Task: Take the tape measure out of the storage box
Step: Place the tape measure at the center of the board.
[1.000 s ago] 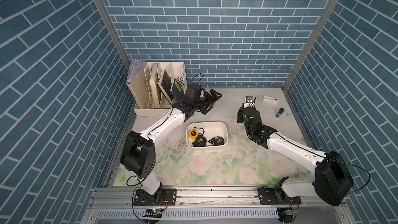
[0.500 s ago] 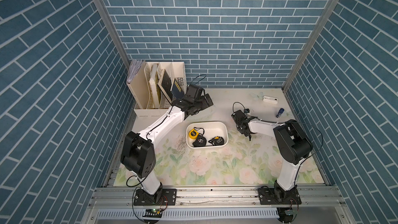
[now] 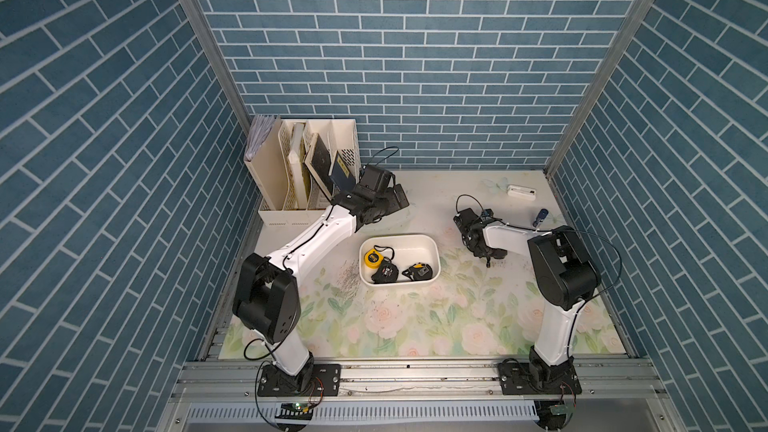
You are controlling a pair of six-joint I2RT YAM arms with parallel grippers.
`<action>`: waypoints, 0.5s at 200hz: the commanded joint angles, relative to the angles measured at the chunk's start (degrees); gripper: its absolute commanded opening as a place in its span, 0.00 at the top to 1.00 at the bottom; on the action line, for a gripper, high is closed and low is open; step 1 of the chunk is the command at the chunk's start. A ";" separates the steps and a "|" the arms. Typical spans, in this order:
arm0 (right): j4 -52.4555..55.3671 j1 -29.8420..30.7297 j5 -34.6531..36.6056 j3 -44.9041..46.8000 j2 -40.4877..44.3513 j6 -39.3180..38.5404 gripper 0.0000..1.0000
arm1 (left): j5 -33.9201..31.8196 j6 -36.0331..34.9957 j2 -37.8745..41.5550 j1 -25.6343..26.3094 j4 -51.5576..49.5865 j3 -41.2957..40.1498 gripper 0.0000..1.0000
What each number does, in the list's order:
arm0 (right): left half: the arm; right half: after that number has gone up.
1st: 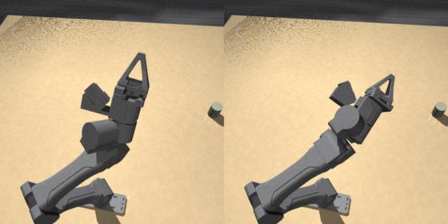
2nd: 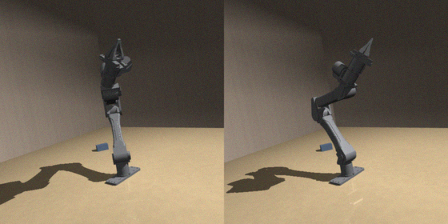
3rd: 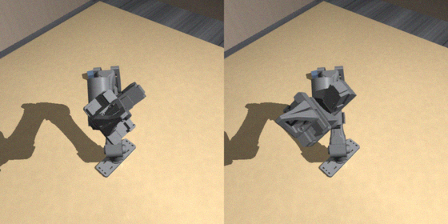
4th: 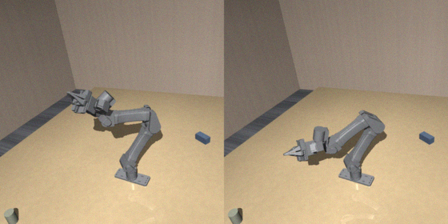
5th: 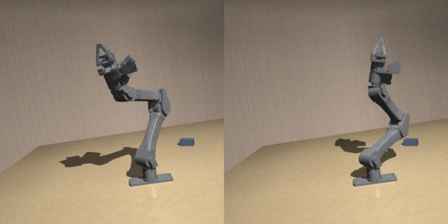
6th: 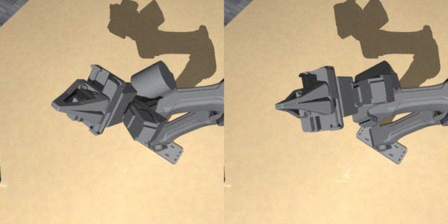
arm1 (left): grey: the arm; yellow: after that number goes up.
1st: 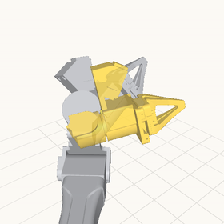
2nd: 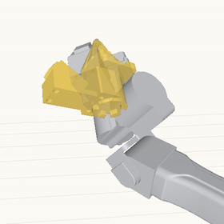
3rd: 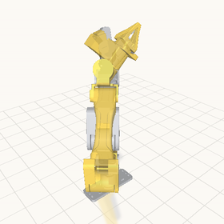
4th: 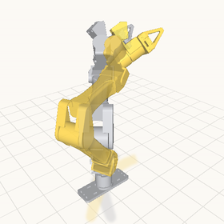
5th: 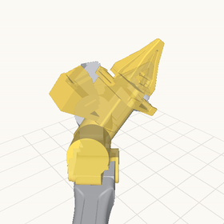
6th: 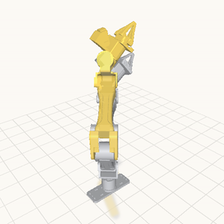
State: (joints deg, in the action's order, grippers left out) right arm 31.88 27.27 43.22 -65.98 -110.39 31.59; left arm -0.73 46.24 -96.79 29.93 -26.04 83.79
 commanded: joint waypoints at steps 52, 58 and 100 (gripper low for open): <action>4.04 0.74 -2.62 0.23 -2.89 1.63 0.40 | -1.90 -1.26 0.51 -0.03 -1.29 -0.38 0.00; 4.09 0.92 -2.62 0.23 -2.90 1.63 0.33 | -1.90 -1.26 0.47 0.02 -1.36 -0.40 0.00; 4.02 2.18 -2.47 0.06 -2.05 1.80 0.17 | -2.22 -1.26 0.71 -0.05 -1.56 -0.29 0.00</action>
State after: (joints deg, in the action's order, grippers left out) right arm 33.76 28.32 45.28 -66.72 -111.04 32.34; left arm -1.89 45.60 -96.79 29.93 -26.30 83.79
